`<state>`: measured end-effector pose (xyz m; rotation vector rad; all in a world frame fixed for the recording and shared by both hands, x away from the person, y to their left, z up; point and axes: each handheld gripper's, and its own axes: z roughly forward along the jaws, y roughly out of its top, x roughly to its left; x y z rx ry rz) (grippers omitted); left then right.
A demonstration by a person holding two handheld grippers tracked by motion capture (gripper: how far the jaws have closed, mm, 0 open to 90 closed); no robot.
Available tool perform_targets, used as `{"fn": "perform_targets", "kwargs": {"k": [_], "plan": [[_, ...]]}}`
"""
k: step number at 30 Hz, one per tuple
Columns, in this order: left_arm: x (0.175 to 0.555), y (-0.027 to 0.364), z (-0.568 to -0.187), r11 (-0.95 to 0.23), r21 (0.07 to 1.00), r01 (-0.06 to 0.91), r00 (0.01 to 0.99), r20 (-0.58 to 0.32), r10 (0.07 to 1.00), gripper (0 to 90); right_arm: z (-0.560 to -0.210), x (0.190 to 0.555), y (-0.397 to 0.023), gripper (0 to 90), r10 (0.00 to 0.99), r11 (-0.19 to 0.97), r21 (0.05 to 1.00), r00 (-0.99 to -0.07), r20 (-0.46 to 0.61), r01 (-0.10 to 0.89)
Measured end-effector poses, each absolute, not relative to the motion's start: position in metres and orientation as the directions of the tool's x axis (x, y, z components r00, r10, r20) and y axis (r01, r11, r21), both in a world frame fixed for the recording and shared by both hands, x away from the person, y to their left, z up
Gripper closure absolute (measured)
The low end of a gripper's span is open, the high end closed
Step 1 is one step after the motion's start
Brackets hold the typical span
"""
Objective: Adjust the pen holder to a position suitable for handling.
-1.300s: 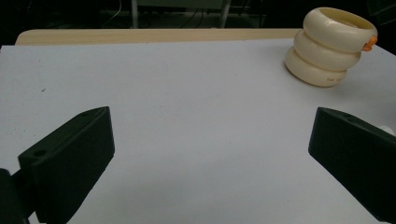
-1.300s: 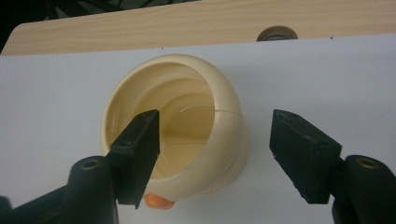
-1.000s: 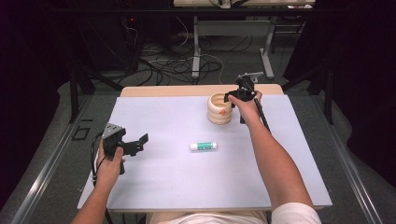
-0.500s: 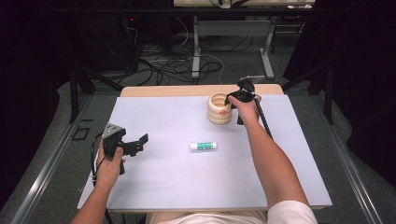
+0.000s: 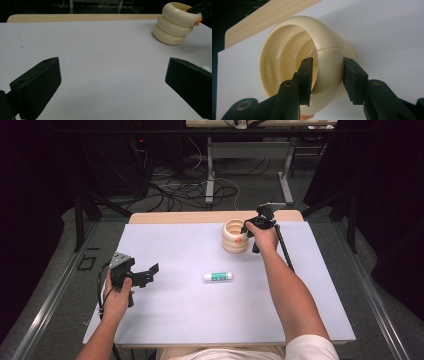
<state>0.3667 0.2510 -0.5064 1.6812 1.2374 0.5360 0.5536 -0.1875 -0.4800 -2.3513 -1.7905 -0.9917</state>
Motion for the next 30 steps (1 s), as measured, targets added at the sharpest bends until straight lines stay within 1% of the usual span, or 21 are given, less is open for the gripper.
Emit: {"fn": "perform_targets", "kwargs": {"k": [2, 5, 6, 9, 21, 30], "plan": [[0.3669, 0.2508, -0.5065, -0.041, 0.873, 0.487, 0.393, -0.177, 0.902, 0.3, -0.4796, 0.5538, -0.1883, 62.3, 0.847, -0.361, 0.329, 0.159, 0.507, 0.873], [0.3669, 0.2499, -0.5065, -0.042, 0.872, 0.487, 0.393, -0.176, 0.903, 0.3, -0.4798, 0.5540, -0.1900, 63.1, 0.848, -0.359, 0.321, 0.164, 0.504, 0.876], [0.3669, 0.2499, -0.5066, -0.041, 0.872, 0.487, 0.393, -0.177, 0.902, 0.3, -0.4798, 0.5542, -0.1905, 64.7, 0.837, -0.379, 0.308, 0.181, 0.516, 0.873], [0.3670, 0.2503, -0.5067, -0.040, 0.872, 0.488, 0.391, -0.178, 0.903, 0.3, -0.4805, 0.5542, -0.1916, 65.9, 0.829, -0.380, 0.311, 0.172, 0.532, 0.871], [0.3672, 0.2501, -0.5067, -0.040, 0.872, 0.488, 0.391, -0.178, 0.903, 0.3, -0.4793, 0.5532, -0.1905, 66.2, 0.826, -0.389, 0.312, 0.178, 0.535, 0.867], [0.3672, 0.2503, -0.5067, -0.047, 0.870, 0.491, 0.393, -0.172, 0.903, 0.3, -0.4726, 0.5499, -0.1877, 66.3, 0.827, -0.360, 0.314, 0.145, 0.543, 0.879]]}}
